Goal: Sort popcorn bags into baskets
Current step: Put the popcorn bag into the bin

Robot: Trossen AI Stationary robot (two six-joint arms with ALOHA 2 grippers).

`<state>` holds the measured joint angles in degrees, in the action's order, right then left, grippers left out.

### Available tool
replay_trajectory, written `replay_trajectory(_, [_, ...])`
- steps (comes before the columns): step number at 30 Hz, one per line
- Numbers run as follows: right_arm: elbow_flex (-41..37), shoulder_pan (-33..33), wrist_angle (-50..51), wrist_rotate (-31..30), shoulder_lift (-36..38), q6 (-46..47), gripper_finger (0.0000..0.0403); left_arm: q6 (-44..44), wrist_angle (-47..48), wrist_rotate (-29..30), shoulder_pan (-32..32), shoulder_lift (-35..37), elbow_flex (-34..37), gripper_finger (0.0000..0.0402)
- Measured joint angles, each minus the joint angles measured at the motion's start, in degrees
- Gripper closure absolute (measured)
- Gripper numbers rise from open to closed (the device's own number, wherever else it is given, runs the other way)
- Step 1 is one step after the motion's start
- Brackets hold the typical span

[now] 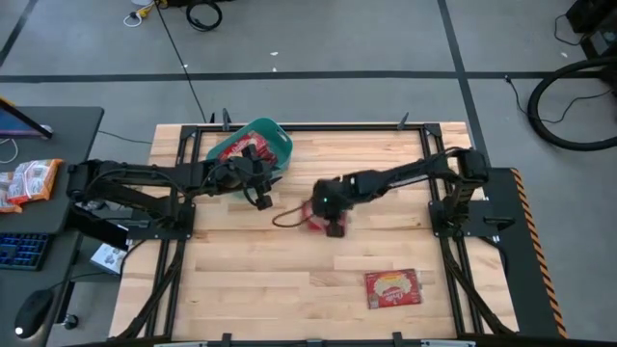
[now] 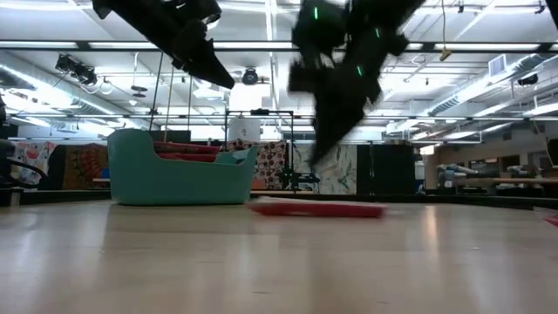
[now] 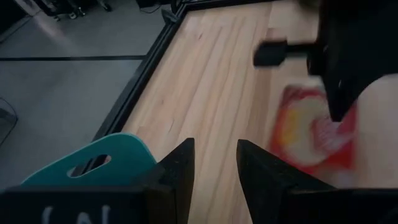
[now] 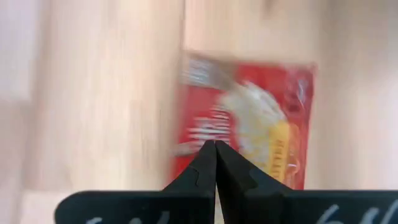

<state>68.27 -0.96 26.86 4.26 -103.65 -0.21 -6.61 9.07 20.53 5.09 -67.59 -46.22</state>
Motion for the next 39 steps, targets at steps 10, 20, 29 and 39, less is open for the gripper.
replay_trajectory(10, [2.2, -2.1, 5.4, -11.5, 10.8, -4.5, 0.0396, 1.8, 1.3, -2.8, -0.3, -3.3, 0.0, 0.0276])
replay_trajectory(20, [-10.1, -5.9, -1.5, -17.2, 22.6, -3.0, 0.0396, 1.4, -2.9, -2.9, -0.5, -19.9, -2.6, 0.0276])
replay_trajectory(29, [-21.0, -9.2, -19.9, -21.5, 31.0, -5.4, 0.0396, -3.0, 0.1, -4.2, -3.0, -33.0, -11.3, 0.0276])
replay_trajectory(39, [-31.1, -11.9, -35.6, -20.8, 37.1, -9.7, 0.0396, -8.7, 0.9, -1.8, -8.5, -40.2, -13.9, 0.0276])
